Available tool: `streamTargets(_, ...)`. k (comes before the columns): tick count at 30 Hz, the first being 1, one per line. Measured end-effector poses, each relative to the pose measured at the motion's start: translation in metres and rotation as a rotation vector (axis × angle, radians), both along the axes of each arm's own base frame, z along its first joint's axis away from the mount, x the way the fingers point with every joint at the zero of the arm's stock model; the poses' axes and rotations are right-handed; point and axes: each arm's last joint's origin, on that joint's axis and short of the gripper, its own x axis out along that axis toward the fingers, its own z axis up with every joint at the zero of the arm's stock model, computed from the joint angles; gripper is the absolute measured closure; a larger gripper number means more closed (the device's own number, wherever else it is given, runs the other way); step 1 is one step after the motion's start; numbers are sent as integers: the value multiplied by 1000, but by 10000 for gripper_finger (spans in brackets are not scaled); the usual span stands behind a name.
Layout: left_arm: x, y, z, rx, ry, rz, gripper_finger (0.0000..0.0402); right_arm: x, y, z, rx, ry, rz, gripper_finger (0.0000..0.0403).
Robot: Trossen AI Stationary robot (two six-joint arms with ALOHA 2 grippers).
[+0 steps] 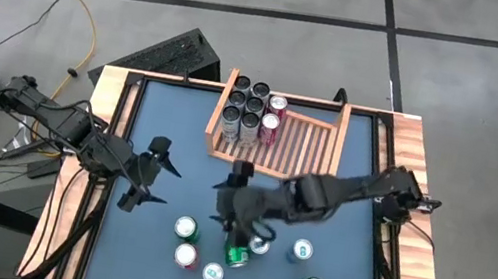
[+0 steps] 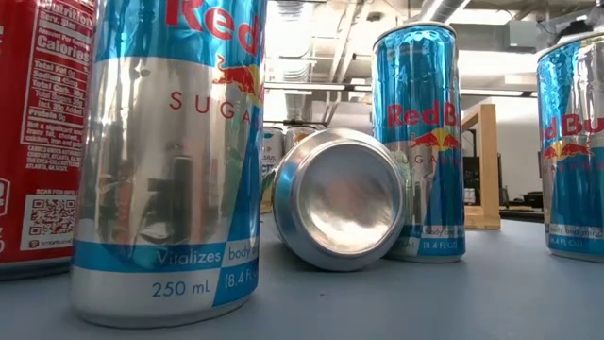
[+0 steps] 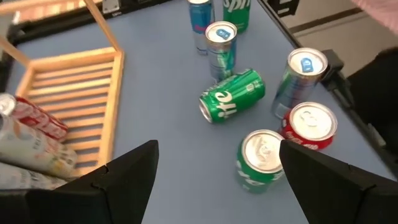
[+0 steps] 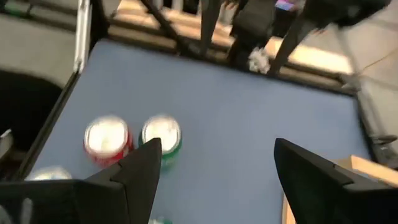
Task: Place canned beverage on shelf
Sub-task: Put the red soda can on the shelf aligned with the other red soda can
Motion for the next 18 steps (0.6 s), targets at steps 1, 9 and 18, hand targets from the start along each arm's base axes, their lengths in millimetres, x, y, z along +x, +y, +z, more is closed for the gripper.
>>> streamTargets(1,0,0,0,-17,5,3,79,1,6,-2,-10,-19,-20,106)
streamTargets(9,-3,-1,-3,-33,39,56,79,21,38,-32,119,-67,-122,106)
streamTargets(18,-11,0,-7,-103,118,101,79,43,82,-71,206,-132,-97,106)
